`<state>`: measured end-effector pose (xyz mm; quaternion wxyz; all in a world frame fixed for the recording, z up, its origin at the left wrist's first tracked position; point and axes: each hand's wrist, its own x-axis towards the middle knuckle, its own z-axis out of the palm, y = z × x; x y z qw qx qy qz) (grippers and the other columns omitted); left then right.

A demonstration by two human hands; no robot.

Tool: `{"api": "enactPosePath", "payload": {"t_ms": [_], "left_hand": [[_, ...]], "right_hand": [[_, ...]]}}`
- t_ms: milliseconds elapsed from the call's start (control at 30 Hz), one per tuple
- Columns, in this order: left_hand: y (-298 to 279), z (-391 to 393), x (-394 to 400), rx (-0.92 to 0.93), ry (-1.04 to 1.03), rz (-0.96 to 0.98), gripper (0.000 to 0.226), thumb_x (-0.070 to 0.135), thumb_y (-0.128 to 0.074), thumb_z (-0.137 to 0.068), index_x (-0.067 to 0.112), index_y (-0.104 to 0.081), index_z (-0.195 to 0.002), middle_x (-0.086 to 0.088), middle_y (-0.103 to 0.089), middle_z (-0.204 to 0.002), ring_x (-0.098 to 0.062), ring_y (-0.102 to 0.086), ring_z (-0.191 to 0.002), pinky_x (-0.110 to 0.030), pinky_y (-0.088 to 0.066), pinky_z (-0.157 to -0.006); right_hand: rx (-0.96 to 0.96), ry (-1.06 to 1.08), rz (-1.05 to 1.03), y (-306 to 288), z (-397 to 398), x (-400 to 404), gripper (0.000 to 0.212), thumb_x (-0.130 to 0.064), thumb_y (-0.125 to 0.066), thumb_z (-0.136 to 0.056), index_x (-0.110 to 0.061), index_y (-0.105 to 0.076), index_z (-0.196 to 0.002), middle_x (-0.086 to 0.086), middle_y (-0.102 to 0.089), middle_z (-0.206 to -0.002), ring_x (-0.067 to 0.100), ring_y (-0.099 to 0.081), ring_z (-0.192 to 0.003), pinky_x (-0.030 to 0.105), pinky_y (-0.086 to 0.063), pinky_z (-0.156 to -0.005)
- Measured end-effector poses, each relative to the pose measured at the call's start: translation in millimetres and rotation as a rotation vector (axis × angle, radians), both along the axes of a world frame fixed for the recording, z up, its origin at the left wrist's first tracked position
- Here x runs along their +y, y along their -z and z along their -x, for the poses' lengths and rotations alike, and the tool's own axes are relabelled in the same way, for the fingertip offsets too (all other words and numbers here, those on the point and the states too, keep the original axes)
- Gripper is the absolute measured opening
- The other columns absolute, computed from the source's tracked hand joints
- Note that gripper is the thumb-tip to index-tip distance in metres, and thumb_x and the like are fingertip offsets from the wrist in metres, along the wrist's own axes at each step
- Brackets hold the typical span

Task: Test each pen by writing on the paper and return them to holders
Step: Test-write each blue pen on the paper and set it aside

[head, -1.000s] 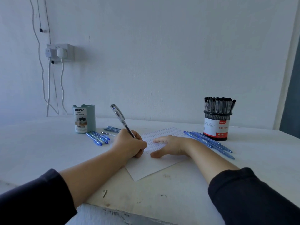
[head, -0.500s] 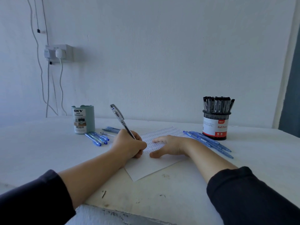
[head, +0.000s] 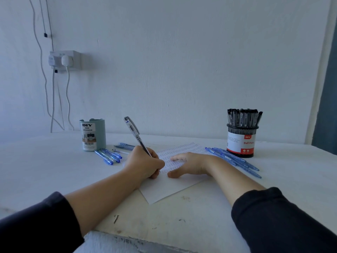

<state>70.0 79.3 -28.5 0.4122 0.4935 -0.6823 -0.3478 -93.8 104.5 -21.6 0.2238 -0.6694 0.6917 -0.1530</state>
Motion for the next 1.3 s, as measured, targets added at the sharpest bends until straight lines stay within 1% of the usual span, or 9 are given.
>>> {"api": "enactPosePath", "payload": {"t_ms": [200, 300, 400, 633, 767, 900, 1067, 1300], "left_hand": [[-0.3, 0.3, 0.1, 0.004, 0.003, 0.003, 0.009, -0.003, -0.060, -0.066, 0.005, -0.059, -0.062, -0.010, -0.060, -0.049, -0.021, -0.054, -0.047, -0.028, -0.051, -0.058], [-0.4, 0.0, -0.1, 0.001, 0.000, -0.001, 0.008, -0.003, -0.060, -0.066, 0.004, -0.060, -0.064, -0.010, -0.059, -0.049, -0.021, -0.055, -0.046, -0.027, -0.052, -0.057], [-1.2, -0.2, 0.8, 0.012, 0.012, -0.008, 0.007, -0.004, -0.060, -0.067, 0.002, -0.061, -0.066, -0.012, -0.059, -0.051, -0.020, -0.054, -0.045, -0.025, -0.051, -0.054], [-1.6, 0.3, 3.5, -0.001, 0.022, 0.001, 0.007, -0.004, -0.060, -0.067, 0.002, -0.061, -0.064, -0.011, -0.060, -0.050, -0.019, -0.054, -0.044, -0.024, -0.051, -0.053], [-2.3, 0.5, 3.8, 0.002, 0.022, -0.009, 0.006, -0.005, -0.061, -0.068, 0.001, -0.061, -0.067, -0.011, -0.058, -0.051, -0.016, -0.053, -0.040, -0.022, -0.050, -0.048], [-2.2, 0.1, 3.0, 0.004, 0.022, 0.000, 0.006, -0.005, -0.061, -0.068, 0.001, -0.061, -0.067, -0.011, -0.058, -0.051, -0.018, -0.054, -0.042, -0.023, -0.050, -0.049], [-1.0, 0.8, 4.0, -0.017, 0.047, 0.015, 0.006, -0.002, -0.060, -0.066, 0.003, -0.061, -0.062, -0.010, -0.060, -0.049, -0.021, -0.056, -0.048, -0.026, -0.051, -0.055], [-1.6, 1.2, 3.1, -0.013, 0.037, 0.003, 0.009, -0.004, -0.060, -0.067, 0.003, -0.059, -0.062, -0.013, -0.057, -0.052, -0.020, -0.053, -0.043, -0.024, -0.049, -0.049]], "right_hand": [[-0.003, 0.001, -0.002, -0.3, -1.0, 0.0, 0.077, -0.050, -0.068, -0.079, -0.032, -0.033, -0.146, -0.011, -0.028, -0.154, 0.012, -0.027, -0.141, 0.035, -0.019, -0.116], [0.003, -0.002, -0.004, -0.3, -0.8, 0.0, 0.077, -0.050, -0.068, -0.080, -0.032, -0.033, -0.146, -0.011, -0.028, -0.154, 0.012, -0.027, -0.141, 0.034, -0.019, -0.116], [0.002, 0.000, -0.003, -0.4, -0.6, -0.3, 0.077, -0.050, -0.068, -0.080, -0.033, -0.033, -0.146, -0.010, -0.028, -0.154, 0.013, -0.027, -0.141, 0.034, -0.020, -0.115], [-0.005, -0.001, -0.002, 0.4, -0.2, -0.5, 0.078, -0.051, -0.068, -0.079, -0.032, -0.033, -0.146, -0.010, -0.027, -0.154, 0.013, -0.026, -0.141, 0.035, -0.019, -0.116], [-0.006, 0.001, -0.003, -0.1, -0.7, -0.7, 0.078, -0.051, -0.068, -0.079, -0.032, -0.033, -0.146, -0.009, -0.027, -0.154, 0.014, -0.026, -0.141, 0.035, -0.020, -0.115], [-0.006, 0.000, -0.006, -0.3, -1.0, 0.3, 0.077, -0.050, -0.068, -0.080, -0.032, -0.033, -0.146, -0.009, -0.027, -0.154, 0.014, -0.026, -0.141, 0.035, -0.020, -0.115], [-0.014, -0.001, -0.003, -0.7, -0.8, 0.6, 0.077, -0.049, -0.068, -0.080, -0.031, -0.033, -0.146, -0.010, -0.027, -0.154, 0.013, -0.026, -0.141, 0.034, -0.020, -0.115], [-0.018, 0.000, -0.001, 0.8, -0.5, -1.7, 0.079, -0.051, -0.069, -0.078, -0.031, -0.033, -0.146, -0.010, -0.028, -0.154, 0.013, -0.027, -0.141, 0.037, -0.020, -0.116]]}}
